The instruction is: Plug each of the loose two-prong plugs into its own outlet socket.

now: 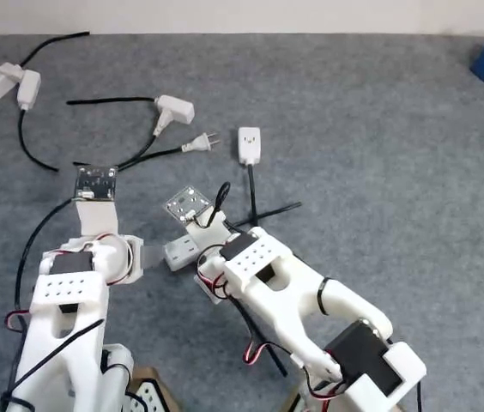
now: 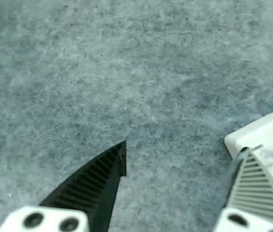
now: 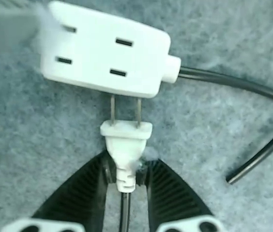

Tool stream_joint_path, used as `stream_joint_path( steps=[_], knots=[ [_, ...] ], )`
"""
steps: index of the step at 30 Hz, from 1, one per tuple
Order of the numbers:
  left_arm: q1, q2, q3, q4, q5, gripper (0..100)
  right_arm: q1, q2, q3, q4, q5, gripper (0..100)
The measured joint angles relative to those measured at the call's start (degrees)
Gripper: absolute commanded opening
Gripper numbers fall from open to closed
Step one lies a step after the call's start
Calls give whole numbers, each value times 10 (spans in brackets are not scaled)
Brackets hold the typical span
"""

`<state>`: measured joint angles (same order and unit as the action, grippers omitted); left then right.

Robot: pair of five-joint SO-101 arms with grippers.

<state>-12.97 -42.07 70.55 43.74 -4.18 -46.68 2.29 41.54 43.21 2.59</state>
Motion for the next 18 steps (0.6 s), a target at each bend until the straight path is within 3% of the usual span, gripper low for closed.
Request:
stream_joint_path(
  steps=[6,10,18],
  knots=[
    [-4,0,0,0,0,348,0,0,-5,12,2,6],
    [-3,0,-23,8,0,348,-1,0,-59,76,52,6],
    [-12,0,-165,152,-4,348,-3,-149,-60,156,87,6]
  ],
)
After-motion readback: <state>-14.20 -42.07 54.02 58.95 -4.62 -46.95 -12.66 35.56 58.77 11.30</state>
